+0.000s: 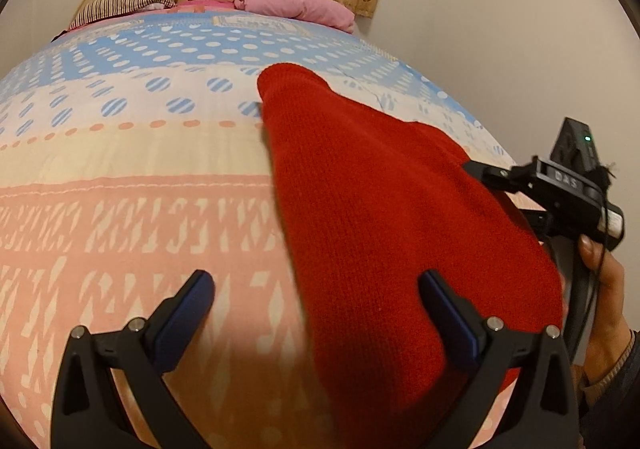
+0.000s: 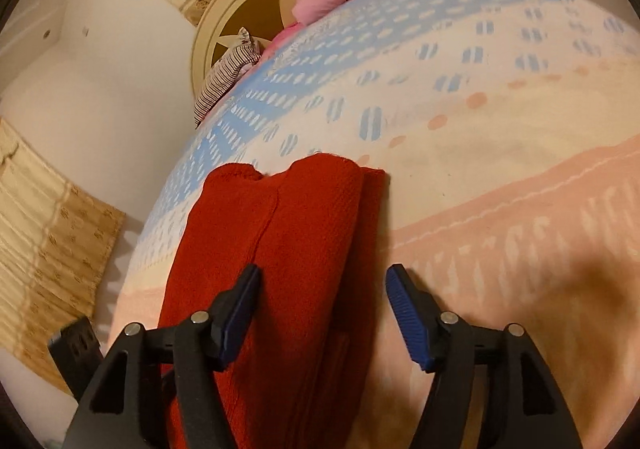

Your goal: Fold small clothes

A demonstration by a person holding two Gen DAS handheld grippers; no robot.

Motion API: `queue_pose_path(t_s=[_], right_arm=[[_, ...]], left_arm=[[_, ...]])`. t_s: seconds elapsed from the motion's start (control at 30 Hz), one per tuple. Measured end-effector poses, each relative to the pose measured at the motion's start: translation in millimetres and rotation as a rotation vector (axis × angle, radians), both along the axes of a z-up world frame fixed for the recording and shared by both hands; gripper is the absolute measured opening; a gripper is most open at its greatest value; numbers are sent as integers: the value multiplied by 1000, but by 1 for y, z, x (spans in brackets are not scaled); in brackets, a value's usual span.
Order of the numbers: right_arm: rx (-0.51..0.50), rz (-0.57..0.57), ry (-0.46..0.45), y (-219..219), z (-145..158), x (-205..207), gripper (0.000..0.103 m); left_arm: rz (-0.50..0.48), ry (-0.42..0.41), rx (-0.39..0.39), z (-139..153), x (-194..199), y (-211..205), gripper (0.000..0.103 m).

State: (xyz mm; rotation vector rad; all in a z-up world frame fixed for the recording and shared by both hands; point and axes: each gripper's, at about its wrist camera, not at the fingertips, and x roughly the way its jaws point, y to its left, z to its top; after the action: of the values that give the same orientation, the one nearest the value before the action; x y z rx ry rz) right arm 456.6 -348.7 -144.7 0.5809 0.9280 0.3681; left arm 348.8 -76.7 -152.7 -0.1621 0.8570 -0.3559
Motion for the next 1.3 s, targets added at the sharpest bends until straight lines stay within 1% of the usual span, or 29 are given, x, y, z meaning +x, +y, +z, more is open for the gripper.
queue_pose_path(t_s=[0.33,0.37,0.47,0.5,0.57,0.87,1.1,1.13,1.17,1.2,1.23,1.27,1.3], right_arm=[[-11,23,-46,13,-3,17,66],[-15,34,-47,16,-3,17,63],[6,73,-34,18,-7,18,46],[24,76,-30,17,-8,18,42],[57,78,-24,15,-11,18,39],[54,86,-27,14,-12,16,36],[80,87,-16,10,-14,17,37],[78,87,-18,11,-14,17,36],[72,86,-22,11,-14,17,36],[55,85,-33,13,-13,16,36],[26,84,-52,16,-11,13,36],[3,87,-76,19,-8,10,33],[-11,91,-108,21,-4,6,31]], left_arm=[[-15,6,-22,0,2,1,103],[-17,6,-23,0,2,1,103],[-28,5,-29,0,2,0,103],[-32,5,-30,0,2,-1,103],[-44,4,-36,0,1,-2,103],[-80,13,-62,0,1,-3,98],[-121,33,-66,0,1,-8,97],[-124,31,-61,1,0,-10,96],[-129,30,-63,1,-1,-10,92],[-138,30,-70,2,-2,-10,82],[-158,35,-96,2,-2,-11,74],[-163,41,-111,3,-4,-11,70],[-158,41,-107,4,-5,-11,67]])
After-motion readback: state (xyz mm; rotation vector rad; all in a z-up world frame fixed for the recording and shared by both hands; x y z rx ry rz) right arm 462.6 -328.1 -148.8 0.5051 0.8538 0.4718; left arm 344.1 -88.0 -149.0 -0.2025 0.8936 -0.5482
